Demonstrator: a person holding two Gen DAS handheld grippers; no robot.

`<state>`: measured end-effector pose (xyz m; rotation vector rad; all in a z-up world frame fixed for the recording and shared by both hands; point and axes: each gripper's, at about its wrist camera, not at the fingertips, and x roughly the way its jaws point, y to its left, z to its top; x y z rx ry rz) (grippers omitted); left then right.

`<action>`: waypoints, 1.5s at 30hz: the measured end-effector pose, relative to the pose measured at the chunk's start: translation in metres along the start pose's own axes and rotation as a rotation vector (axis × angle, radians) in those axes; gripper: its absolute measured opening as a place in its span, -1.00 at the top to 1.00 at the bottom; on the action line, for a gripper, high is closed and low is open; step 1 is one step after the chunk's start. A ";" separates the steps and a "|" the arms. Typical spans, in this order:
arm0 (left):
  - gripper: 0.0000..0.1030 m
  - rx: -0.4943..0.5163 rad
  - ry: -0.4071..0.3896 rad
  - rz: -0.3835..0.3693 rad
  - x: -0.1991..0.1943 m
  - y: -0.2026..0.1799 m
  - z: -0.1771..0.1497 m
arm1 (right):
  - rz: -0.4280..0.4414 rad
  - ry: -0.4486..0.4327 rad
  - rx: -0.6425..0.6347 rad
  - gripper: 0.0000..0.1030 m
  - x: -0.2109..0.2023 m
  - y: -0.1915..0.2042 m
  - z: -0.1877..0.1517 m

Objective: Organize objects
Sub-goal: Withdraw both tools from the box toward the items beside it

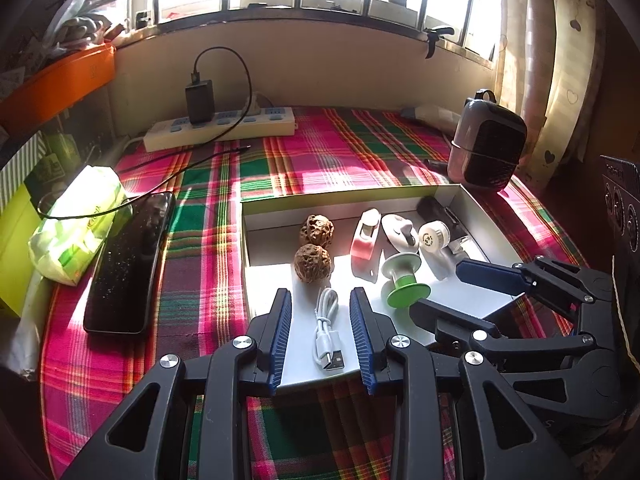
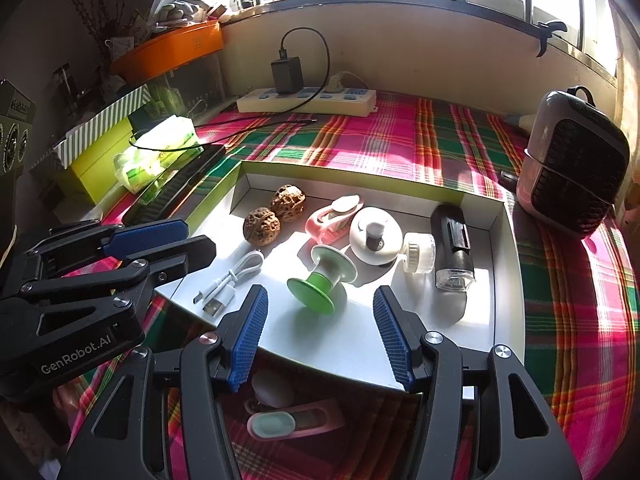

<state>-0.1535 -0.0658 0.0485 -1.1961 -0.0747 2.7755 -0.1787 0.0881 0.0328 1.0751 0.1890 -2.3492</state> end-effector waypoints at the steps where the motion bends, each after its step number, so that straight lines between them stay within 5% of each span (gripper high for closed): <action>1: 0.45 -0.001 0.000 -0.001 -0.002 -0.001 -0.001 | -0.001 -0.006 0.002 -0.09 -0.003 0.000 -0.001; 19: 0.45 -0.055 -0.011 -0.051 -0.026 -0.003 -0.034 | -0.061 -0.055 0.050 -0.09 -0.046 -0.005 -0.037; 45: 0.45 -0.092 0.051 -0.087 -0.016 -0.001 -0.061 | -0.113 -0.003 0.075 -0.24 -0.025 0.011 -0.060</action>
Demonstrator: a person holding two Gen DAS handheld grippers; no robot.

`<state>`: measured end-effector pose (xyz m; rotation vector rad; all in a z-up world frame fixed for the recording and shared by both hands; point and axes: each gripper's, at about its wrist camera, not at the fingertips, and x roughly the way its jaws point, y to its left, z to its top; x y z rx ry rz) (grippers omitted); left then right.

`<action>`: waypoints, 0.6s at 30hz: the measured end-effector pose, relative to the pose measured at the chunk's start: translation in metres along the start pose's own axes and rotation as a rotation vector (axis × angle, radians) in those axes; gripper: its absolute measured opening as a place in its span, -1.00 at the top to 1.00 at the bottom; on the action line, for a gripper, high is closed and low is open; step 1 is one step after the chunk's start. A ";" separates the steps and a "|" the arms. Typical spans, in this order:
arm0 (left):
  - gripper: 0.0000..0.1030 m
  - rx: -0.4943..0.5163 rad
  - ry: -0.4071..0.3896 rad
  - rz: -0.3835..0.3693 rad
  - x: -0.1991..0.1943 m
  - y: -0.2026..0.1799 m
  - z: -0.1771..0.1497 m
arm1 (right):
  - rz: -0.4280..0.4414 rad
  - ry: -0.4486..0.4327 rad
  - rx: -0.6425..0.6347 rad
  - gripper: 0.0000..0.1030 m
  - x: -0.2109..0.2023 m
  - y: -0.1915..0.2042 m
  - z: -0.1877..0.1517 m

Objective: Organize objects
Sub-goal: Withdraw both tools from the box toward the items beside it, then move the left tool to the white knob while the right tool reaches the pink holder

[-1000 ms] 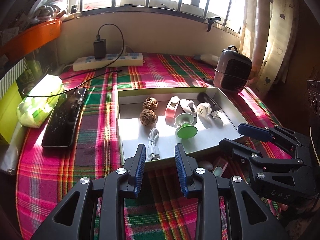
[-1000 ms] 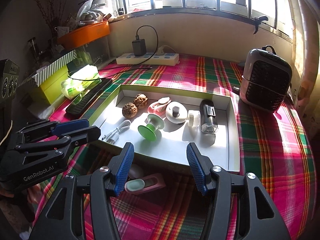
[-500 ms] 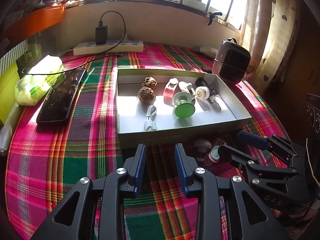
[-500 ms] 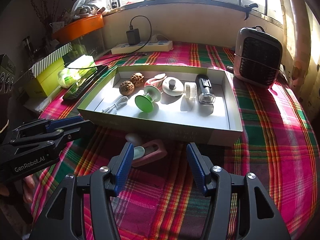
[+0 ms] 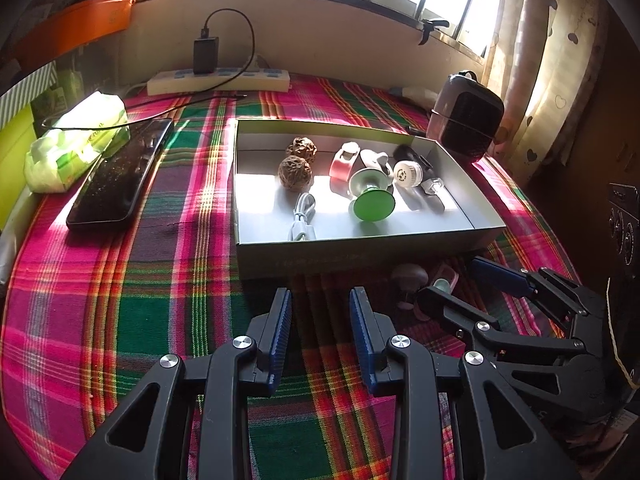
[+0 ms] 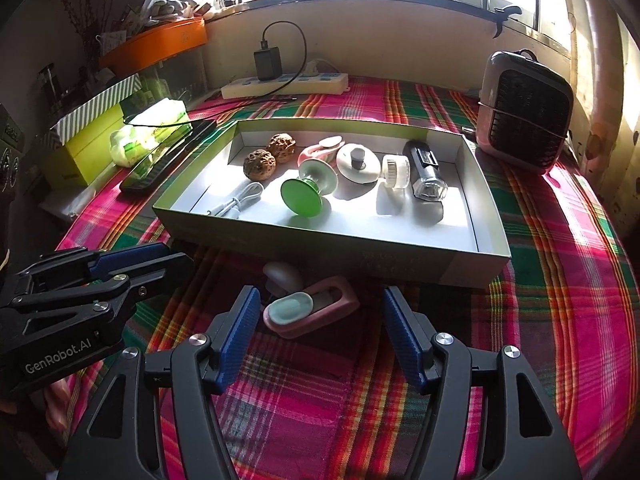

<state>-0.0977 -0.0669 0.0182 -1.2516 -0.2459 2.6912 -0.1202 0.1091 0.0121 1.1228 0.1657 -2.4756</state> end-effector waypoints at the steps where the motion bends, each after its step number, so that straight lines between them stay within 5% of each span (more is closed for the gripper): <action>1: 0.45 0.000 0.001 -0.001 0.000 0.000 0.000 | -0.008 0.002 0.005 -0.24 0.000 -0.002 0.000; 18: 0.45 0.008 0.023 -0.029 0.008 -0.005 -0.002 | -0.125 0.026 -0.012 -0.24 -0.013 -0.024 -0.012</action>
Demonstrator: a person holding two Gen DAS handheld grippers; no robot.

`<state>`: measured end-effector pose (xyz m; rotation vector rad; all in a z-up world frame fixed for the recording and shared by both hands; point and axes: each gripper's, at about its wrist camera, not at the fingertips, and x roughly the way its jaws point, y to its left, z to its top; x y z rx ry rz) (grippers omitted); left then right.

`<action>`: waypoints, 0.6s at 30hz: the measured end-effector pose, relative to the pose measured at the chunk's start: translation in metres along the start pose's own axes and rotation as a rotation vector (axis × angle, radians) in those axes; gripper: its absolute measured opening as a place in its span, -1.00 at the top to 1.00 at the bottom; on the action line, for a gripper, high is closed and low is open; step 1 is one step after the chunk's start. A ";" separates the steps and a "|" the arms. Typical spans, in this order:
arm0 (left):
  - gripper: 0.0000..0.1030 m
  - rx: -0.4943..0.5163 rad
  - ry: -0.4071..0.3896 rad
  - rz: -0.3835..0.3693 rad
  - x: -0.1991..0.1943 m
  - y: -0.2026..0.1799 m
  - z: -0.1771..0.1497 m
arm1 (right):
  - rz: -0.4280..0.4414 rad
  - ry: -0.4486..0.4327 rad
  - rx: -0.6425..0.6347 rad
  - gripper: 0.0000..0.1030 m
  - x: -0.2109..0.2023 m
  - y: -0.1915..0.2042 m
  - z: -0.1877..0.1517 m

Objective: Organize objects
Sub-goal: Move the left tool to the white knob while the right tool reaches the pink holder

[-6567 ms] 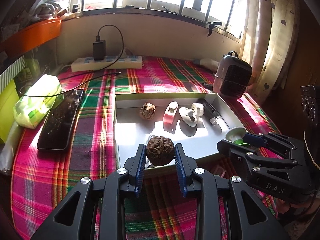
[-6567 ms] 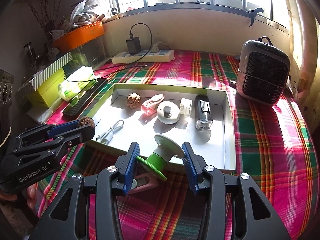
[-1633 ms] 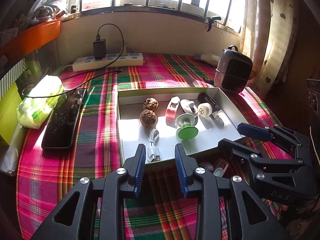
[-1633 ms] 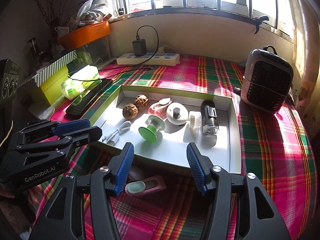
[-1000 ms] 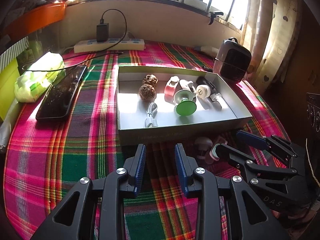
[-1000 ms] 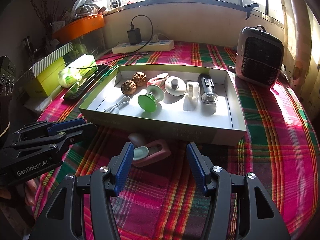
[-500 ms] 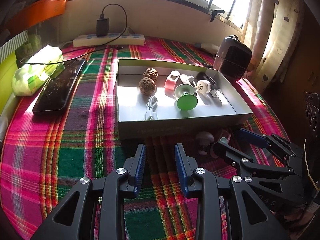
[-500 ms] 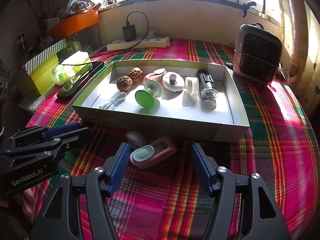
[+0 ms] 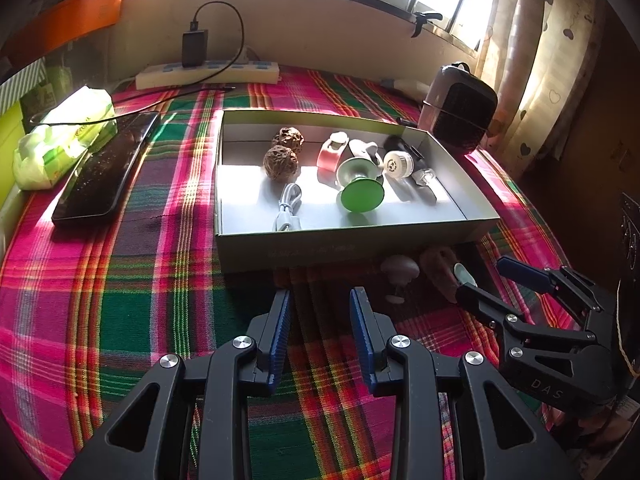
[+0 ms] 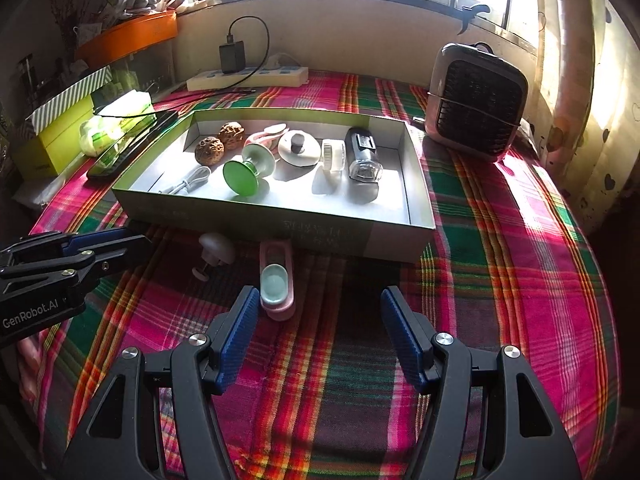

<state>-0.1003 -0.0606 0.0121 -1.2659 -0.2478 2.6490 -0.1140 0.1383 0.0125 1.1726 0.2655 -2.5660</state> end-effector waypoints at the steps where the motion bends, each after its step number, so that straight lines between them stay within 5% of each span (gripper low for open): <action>1: 0.45 0.000 0.001 -0.002 0.000 -0.001 0.000 | -0.003 0.001 0.002 -0.24 0.000 -0.002 -0.001; 18: 0.45 0.029 0.039 -0.036 0.012 -0.019 0.001 | 0.113 0.040 -0.077 -0.24 0.021 0.012 0.005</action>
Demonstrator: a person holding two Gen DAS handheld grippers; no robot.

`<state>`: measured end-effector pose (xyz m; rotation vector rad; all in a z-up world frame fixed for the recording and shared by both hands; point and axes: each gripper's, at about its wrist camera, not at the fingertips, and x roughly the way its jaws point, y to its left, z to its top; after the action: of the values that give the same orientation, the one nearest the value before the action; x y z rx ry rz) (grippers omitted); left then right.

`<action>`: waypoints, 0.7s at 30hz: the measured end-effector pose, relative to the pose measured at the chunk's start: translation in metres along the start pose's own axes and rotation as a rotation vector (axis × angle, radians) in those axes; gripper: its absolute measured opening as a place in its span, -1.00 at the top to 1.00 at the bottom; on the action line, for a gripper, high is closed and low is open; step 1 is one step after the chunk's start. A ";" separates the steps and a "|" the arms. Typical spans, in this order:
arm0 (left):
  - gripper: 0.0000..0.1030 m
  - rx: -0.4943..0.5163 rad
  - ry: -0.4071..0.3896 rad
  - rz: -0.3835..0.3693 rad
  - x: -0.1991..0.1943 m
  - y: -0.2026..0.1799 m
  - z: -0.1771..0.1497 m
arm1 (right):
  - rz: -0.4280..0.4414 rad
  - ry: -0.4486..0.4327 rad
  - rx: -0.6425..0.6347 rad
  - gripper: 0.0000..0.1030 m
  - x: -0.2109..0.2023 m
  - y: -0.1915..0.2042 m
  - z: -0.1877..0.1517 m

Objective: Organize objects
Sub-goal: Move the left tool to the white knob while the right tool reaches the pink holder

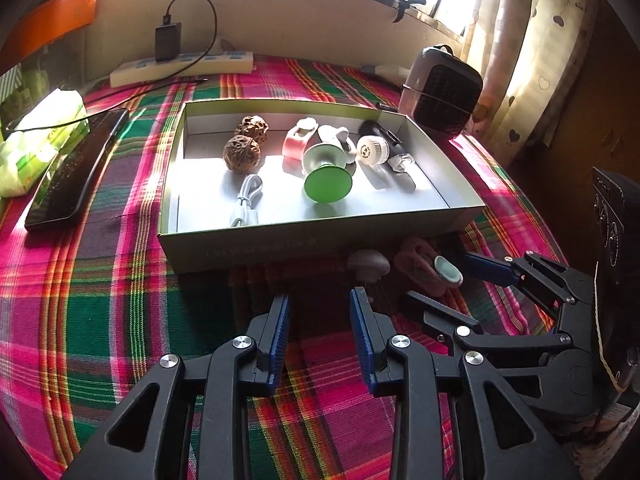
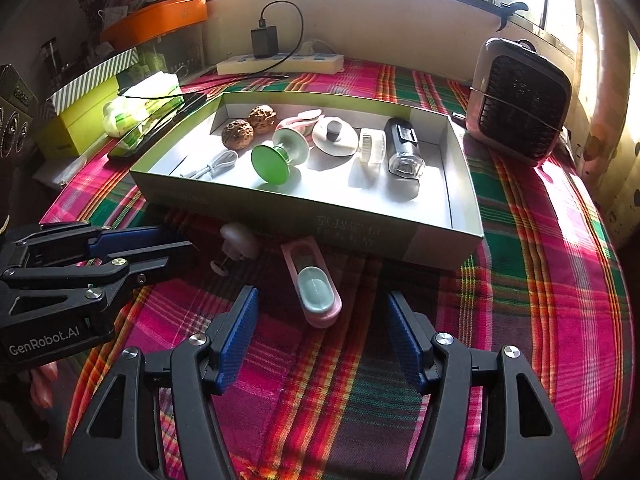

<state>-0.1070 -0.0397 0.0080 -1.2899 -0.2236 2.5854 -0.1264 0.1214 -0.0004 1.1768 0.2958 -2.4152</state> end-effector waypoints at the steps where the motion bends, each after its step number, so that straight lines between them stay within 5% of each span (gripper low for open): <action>1: 0.45 -0.001 0.000 0.001 0.000 0.000 0.000 | 0.005 -0.001 -0.003 -0.24 0.001 0.000 0.001; 9: 0.45 0.003 0.009 0.003 0.004 -0.001 0.003 | 0.015 -0.002 -0.018 -0.21 0.006 -0.005 0.007; 21: 0.37 0.036 0.022 -0.019 0.012 -0.017 0.008 | 0.028 -0.016 -0.009 0.40 0.003 -0.017 0.008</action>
<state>-0.1180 -0.0203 0.0081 -1.2970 -0.1834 2.5455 -0.1409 0.1325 0.0022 1.1500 0.2835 -2.3956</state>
